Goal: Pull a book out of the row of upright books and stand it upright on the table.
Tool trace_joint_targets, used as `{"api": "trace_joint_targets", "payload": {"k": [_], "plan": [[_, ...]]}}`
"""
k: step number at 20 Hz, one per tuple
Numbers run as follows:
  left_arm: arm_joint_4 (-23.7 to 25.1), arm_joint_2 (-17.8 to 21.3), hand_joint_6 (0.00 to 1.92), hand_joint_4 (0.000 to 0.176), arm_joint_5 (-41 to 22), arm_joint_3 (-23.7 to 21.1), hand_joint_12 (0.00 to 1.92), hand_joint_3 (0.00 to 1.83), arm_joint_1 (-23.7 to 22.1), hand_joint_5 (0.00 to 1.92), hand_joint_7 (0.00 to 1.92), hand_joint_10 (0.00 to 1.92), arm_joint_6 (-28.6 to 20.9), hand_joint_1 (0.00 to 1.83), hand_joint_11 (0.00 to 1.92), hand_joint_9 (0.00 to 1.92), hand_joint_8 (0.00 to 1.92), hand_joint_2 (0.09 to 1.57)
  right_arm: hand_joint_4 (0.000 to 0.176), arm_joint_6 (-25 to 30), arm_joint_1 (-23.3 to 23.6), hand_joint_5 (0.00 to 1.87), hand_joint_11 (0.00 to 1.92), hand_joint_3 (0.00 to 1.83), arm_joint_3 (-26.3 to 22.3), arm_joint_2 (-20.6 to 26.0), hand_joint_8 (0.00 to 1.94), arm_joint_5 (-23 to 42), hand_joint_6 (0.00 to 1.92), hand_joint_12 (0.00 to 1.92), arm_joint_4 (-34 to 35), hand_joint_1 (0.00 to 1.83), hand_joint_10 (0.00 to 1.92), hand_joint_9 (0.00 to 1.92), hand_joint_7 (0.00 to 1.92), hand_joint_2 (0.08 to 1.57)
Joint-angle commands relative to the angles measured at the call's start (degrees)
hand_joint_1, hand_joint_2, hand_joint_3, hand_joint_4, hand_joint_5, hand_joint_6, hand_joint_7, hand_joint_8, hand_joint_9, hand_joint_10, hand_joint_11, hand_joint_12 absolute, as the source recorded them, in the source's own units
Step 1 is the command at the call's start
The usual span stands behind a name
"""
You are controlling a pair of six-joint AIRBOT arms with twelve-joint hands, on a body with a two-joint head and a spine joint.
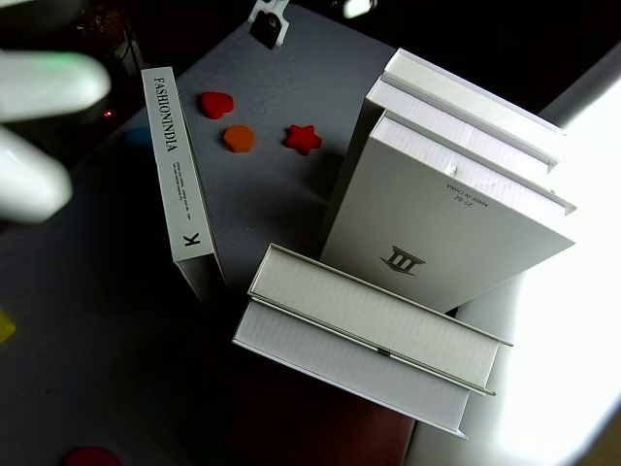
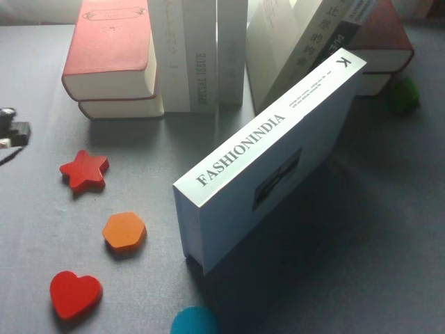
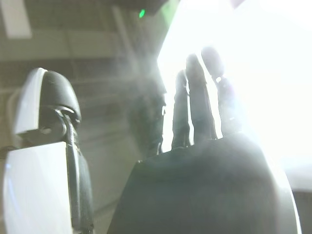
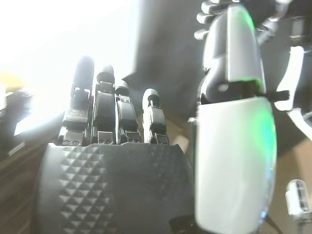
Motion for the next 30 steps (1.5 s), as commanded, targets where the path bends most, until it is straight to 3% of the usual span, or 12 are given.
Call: {"api": "trace_joint_targets", "payload": {"k": [1, 3, 8, 10, 11, 13, 14, 15, 16, 18, 20, 30], "plan": [[-2.15, 0.41, 0.0, 0.175, -7.53, -0.09, 0.58, 0.0, -0.29, 0.01, 0.15, 0.0, -0.48, 0.75, 0.0, 0.25, 0.01, 1.0, 0.176, -2.17, -1.35, 0.0, 0.0, 0.04, -1.29, 1.24, 0.0, 11.64, 0.0, 1.2, 5.57, 1.42, 0.01, 0.27, 0.01, 1.03], [-2.24, 0.79, 0.11, 0.143, -8.45, -0.53, 1.39, 0.0, -0.67, 0.35, 0.41, 0.07, -0.48, 0.83, 0.0, 0.45, 0.03, 1.02, 0.176, -7.12, -5.98, 0.0, 0.0, 0.06, -5.37, 5.37, 0.01, 17.47, 0.0, 1.3, 10.09, 1.54, 0.0, 0.25, 0.05, 1.09], [-2.24, 1.21, 0.63, 0.049, -8.51, -0.95, 1.54, 0.01, -0.34, 0.47, 0.66, 0.15, -0.48, 0.54, 0.03, 0.55, 0.17, 1.17, 0.026, -13.93, -12.13, 0.63, 0.05, 0.0, -11.77, 8.76, 0.01, 26.29, 0.11, 1.06, 10.85, 1.43, 0.01, 0.48, 0.38, 1.02], [-2.16, 1.21, 1.07, 0.033, -8.52, -1.06, 1.58, 0.01, -0.57, 0.35, 0.53, 0.64, -0.48, 0.53, 0.03, 0.43, 0.78, 1.21, 0.118, -14.09, -15.32, 0.38, 0.01, 0.0, -12.36, 8.06, 0.0, 30.12, 0.01, 1.25, 10.81, 0.92, 0.02, 0.45, 0.3, 0.97], [-1.81, 1.33, 1.22, 0.006, -8.52, -1.28, 1.59, 0.01, -0.91, 0.4, 0.52, 0.8, -0.48, 0.51, 0.07, 0.43, 0.96, 1.22, 0.078, -14.09, -17.37, 0.62, 0.0, 0.0, -12.39, 7.32, 0.03, 33.11, 0.09, 1.38, 11.27, 0.89, 0.05, 0.55, 0.53, 0.99], [-0.91, 1.65, 1.02, 0.028, -8.52, -1.77, 1.6, 0.01, -1.84, 0.39, 0.45, 0.99, -0.48, 0.48, 0.07, 0.35, 0.9, 1.27, 0.004, -14.55, -19.97, 0.72, 0.14, 0.0, -12.29, 5.9, 0.05, 38.23, 0.34, 1.46, 12.17, 0.66, 0.11, 0.72, 0.8, 1.13], [-0.7, 1.76, 1.01, 0.054, -8.52, -2.05, 1.57, 0.01, -2.29, 0.4, 0.41, 1.07, -0.48, 0.43, 0.01, 0.28, 0.93, 1.28, 0.0, -14.63, -20.18, 0.61, 0.12, 0.01, -12.05, 5.28, 0.05, 39.05, 0.9, 1.58, 12.31, 0.46, 0.32, 0.64, 0.79, 1.23], [-0.19, 1.66, 1.53, 0.152, -8.52, -2.19, 1.61, 0.0, -3.41, 0.5, 0.4, 1.21, -0.48, 0.66, 0.0, 0.28, 1.1, 1.35, 0.0, -14.62, -20.01, 0.46, 0.05, 0.01, -11.74, 4.76, 0.03, 40.61, 1.13, 1.59, 12.43, 0.34, 0.43, 0.56, 0.74, 1.31], [0.38, 1.48, 1.62, 0.171, -8.52, -2.42, 1.45, 0.0, -4.77, 0.54, 0.39, 0.96, -0.48, 0.73, 0.0, 0.25, 0.93, 1.35, 0.054, -14.59, -19.86, 0.54, 0.1, 0.0, -11.61, 4.04, 0.07, 42.26, 1.51, 1.57, 12.43, 0.72, 0.49, 0.6, 0.82, 1.35], [1.29, 1.08, 1.69, 0.176, -8.53, -2.66, 1.49, 0.01, -6.5, 0.54, 0.56, 0.97, -0.48, 0.72, 0.11, 0.44, 1.11, 1.37, 0.0, -14.23, -19.46, 0.63, 0.29, 0.0, -10.82, 2.2, 1.37, 44.1, 1.67, 1.52, 12.28, 1.08, 0.89, 0.64, 0.62, 1.33], [1.47, 0.64, 1.78, 0.0, -8.53, -2.77, 1.57, 0.01, -7.51, 0.56, 0.57, 1.19, -0.48, 0.99, 0.4, 0.57, 1.46, 1.38, 0.0, -11.59, -17.64, 0.49, 0.49, 0.01, -8.57, -1.31, 1.64, 45.35, 1.68, 1.87, 12.55, 1.06, 1.7, 0.56, 0.64, 1.36], [1.34, -1.06, 1.7, 0.0, -8.53, -3.92, 1.89, 0.02, -9.24, 0.51, 0.64, 1.67, -0.48, 1.1, 0.34, 0.55, 1.62, 1.35, 0.0, -7.23, -14.59, 0.61, 0.82, 0.48, -6.61, -6.32, 1.68, 46.71, 1.58, 1.92, 13.68, 1.14, 1.92, 0.79, 0.73, 1.08]]}}
